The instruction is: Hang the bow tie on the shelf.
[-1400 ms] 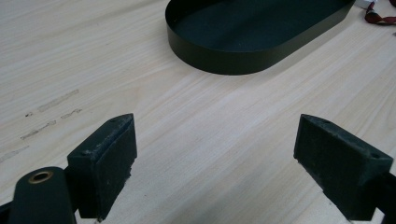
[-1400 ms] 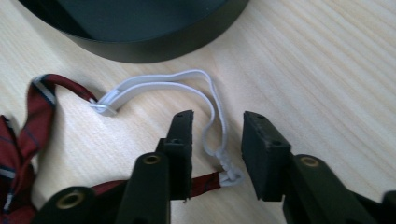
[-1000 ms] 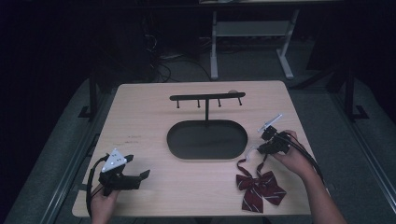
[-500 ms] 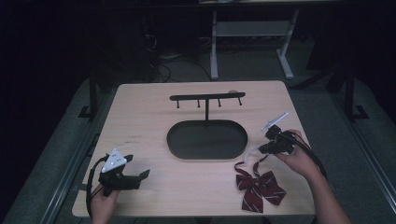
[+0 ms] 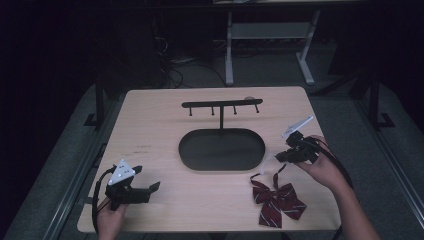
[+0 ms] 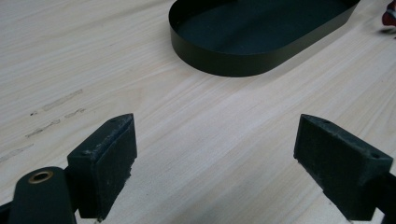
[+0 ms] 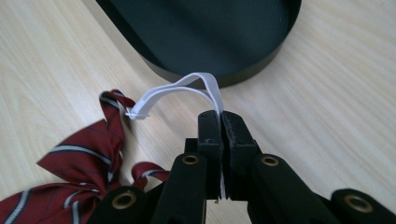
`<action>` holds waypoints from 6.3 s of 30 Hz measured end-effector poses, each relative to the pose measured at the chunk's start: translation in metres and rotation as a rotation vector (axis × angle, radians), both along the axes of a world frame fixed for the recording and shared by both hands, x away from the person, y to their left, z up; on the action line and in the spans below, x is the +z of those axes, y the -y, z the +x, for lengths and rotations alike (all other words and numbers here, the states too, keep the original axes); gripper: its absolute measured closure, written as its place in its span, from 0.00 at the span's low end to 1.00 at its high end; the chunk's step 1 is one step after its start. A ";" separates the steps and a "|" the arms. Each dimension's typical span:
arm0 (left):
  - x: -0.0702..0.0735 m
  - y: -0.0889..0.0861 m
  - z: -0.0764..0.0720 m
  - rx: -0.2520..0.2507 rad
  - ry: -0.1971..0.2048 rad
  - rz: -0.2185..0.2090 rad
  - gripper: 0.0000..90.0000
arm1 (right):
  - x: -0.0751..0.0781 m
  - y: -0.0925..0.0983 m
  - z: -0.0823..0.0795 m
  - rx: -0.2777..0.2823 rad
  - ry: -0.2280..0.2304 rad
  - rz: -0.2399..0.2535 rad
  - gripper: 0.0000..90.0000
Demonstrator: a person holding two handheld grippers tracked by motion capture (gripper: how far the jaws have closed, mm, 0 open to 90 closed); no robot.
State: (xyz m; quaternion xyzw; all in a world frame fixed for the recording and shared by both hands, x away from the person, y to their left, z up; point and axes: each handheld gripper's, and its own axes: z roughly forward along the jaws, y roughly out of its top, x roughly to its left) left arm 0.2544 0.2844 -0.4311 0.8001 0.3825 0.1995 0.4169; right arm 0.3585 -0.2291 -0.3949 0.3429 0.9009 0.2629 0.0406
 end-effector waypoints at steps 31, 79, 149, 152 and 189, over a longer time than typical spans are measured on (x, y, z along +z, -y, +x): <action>0.000 -0.001 0.000 -0.003 -0.002 -0.001 0.15 | 0.057 -0.016 -0.016 0.061 0.108 0.027 0.97; 0.001 -0.001 0.000 -0.004 0.008 -0.008 0.15 | 0.116 -0.043 0.010 0.095 0.166 -0.001 0.97; 0.001 0.005 0.002 -0.037 0.002 0.007 0.15 | 0.139 -0.052 0.090 -0.035 0.104 -0.013 0.96; 0.001 0.005 0.003 -0.035 0.000 0.007 0.15 | 0.137 -0.051 0.092 -0.045 0.100 -0.013 0.96; 0.000 0.003 0.003 -0.050 -0.004 -0.003 0.15 | 0.116 -0.051 0.107 -0.058 0.045 -0.020 0.90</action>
